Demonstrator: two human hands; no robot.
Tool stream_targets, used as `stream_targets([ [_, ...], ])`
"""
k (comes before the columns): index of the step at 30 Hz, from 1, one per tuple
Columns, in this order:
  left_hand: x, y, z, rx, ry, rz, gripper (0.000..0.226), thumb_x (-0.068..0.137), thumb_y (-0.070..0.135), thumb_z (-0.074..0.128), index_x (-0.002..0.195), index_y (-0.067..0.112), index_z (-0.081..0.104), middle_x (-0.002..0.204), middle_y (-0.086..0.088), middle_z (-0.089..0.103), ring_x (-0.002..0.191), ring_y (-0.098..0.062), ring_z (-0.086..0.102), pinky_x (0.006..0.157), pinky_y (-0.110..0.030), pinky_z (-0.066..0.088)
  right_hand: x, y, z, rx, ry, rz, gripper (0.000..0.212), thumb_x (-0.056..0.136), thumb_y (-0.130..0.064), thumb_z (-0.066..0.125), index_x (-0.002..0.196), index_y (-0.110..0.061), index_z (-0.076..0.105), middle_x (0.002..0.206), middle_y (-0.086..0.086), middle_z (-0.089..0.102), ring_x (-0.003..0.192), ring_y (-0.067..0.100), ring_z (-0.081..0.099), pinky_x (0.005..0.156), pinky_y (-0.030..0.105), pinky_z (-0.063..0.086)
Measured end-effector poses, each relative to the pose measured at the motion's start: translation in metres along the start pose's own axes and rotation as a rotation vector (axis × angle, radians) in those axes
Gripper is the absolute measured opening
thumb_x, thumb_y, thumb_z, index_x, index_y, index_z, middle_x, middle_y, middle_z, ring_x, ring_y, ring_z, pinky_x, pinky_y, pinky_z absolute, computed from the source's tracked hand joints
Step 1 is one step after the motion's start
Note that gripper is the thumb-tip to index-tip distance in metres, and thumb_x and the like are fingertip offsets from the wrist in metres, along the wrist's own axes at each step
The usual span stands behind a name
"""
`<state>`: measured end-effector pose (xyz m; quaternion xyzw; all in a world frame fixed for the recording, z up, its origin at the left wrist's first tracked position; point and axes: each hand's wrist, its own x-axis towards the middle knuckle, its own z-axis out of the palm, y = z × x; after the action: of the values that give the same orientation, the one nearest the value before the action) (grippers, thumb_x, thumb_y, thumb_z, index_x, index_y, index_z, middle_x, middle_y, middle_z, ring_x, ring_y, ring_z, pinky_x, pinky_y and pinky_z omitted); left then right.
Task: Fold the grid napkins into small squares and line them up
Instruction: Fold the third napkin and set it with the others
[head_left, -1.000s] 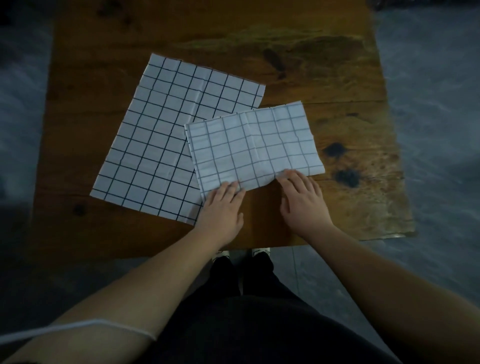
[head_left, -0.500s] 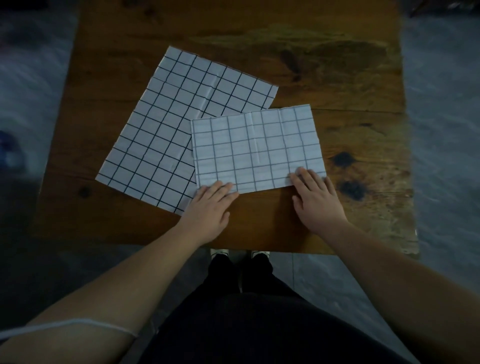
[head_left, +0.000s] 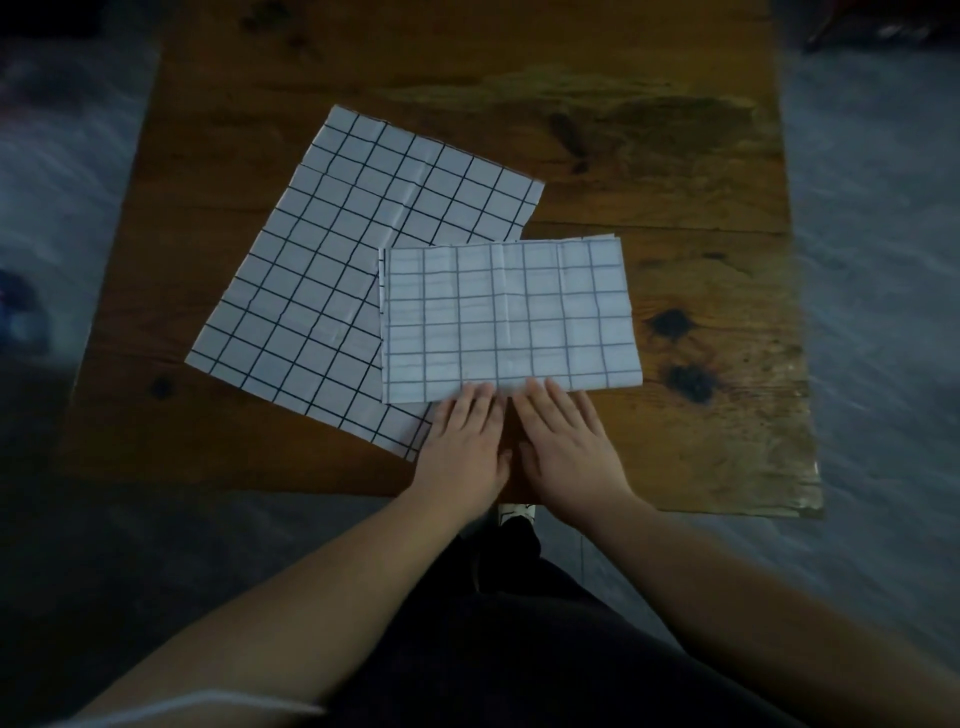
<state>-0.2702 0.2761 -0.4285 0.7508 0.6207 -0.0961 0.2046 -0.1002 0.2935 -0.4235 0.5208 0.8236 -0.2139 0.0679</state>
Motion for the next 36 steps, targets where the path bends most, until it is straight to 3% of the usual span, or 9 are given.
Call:
stream_targets([
  [7, 0.006, -0.005, 0.006, 0.008, 0.002, -0.025, 0.074, 0.102, 0.048, 0.036, 0.161, 0.014, 0.008, 0.170, -0.007, 0.004, 0.156, -0.024, -0.007, 0.126, -0.047, 0.002, 0.016, -0.002, 0.010, -0.041, -0.074, 0.009, 0.073, 0.096, -0.049, 0.005, 0.163, -0.021, 0.009, 0.170, -0.002, 0.005, 0.156, 0.013, -0.007, 0.126, 0.045, -0.007],
  [12, 0.008, 0.008, 0.009, 0.000, 0.035, 0.009, 0.070, 0.104, 0.046, 0.030, 0.162, 0.015, 0.005, 0.170, -0.006, 0.000, 0.156, -0.022, -0.009, 0.125, -0.045, -0.008, 0.015, -0.001, 0.009, -0.059, -0.105, -0.022, 0.072, 0.095, -0.047, 0.001, 0.162, -0.022, 0.001, 0.169, -0.004, -0.005, 0.155, 0.012, -0.013, 0.124, 0.043, -0.011],
  [17, 0.009, -0.002, 0.012, 0.045, 0.011, -0.022, 0.073, 0.103, 0.049, 0.029, 0.161, 0.014, 0.003, 0.170, -0.006, 0.000, 0.156, -0.021, -0.008, 0.126, -0.046, -0.002, 0.016, 0.007, 0.011, -0.054, -0.075, -0.014, 0.066, 0.101, -0.041, 0.015, 0.162, -0.019, 0.008, 0.170, -0.002, 0.004, 0.155, 0.011, -0.008, 0.125, 0.042, -0.006],
  [24, -0.016, -0.049, 0.008, 0.028, -0.034, -0.139, 0.069, 0.104, 0.056, 0.011, 0.159, 0.020, -0.011, 0.166, -0.003, -0.015, 0.153, -0.022, -0.017, 0.125, -0.049, -0.005, -0.008, 0.054, 0.000, -0.051, -0.075, 0.203, 0.065, 0.105, -0.047, 0.017, 0.162, -0.026, -0.007, 0.168, -0.008, -0.010, 0.154, 0.012, -0.015, 0.126, 0.046, -0.005],
  [27, -0.029, -0.074, 0.009, 0.021, -0.022, -0.190, 0.069, 0.101, 0.056, 0.003, 0.158, 0.020, -0.012, 0.167, -0.004, -0.011, 0.153, -0.021, -0.016, 0.125, -0.047, -0.005, -0.020, 0.075, -0.003, -0.025, -0.058, 0.321, 0.065, 0.106, -0.046, 0.017, 0.162, -0.024, -0.006, 0.170, -0.007, -0.008, 0.154, 0.011, -0.013, 0.126, 0.047, -0.007],
  [30, -0.032, -0.076, 0.006, 0.020, -0.021, -0.218, 0.069, 0.103, 0.056, 0.008, 0.157, 0.017, -0.011, 0.168, -0.007, -0.008, 0.152, -0.020, -0.017, 0.125, -0.045, -0.007, -0.019, 0.071, -0.007, -0.004, -0.066, 0.382, 0.066, 0.106, -0.045, 0.017, 0.162, -0.019, -0.005, 0.170, -0.002, -0.008, 0.155, 0.013, -0.013, 0.126, 0.046, -0.007],
  [33, -0.023, -0.053, -0.007, -0.055, -0.006, -0.227, 0.072, 0.105, 0.054, 0.020, 0.159, 0.019, -0.012, 0.166, -0.007, -0.014, 0.152, -0.024, -0.019, 0.125, -0.048, -0.007, -0.012, 0.043, -0.008, -0.009, -0.067, 0.301, 0.065, 0.106, -0.043, 0.017, 0.161, -0.019, -0.009, 0.168, -0.002, -0.013, 0.153, 0.015, -0.019, 0.124, 0.045, -0.013],
  [36, -0.008, -0.018, -0.012, -0.061, 0.001, -0.098, 0.072, 0.105, 0.054, 0.022, 0.160, 0.020, -0.009, 0.166, -0.004, -0.016, 0.152, -0.022, -0.019, 0.125, -0.048, -0.007, -0.002, 0.010, -0.003, -0.010, -0.068, 0.099, 0.065, 0.104, -0.043, 0.017, 0.162, -0.021, -0.003, 0.167, -0.002, -0.009, 0.153, 0.014, -0.017, 0.123, 0.045, -0.014],
])
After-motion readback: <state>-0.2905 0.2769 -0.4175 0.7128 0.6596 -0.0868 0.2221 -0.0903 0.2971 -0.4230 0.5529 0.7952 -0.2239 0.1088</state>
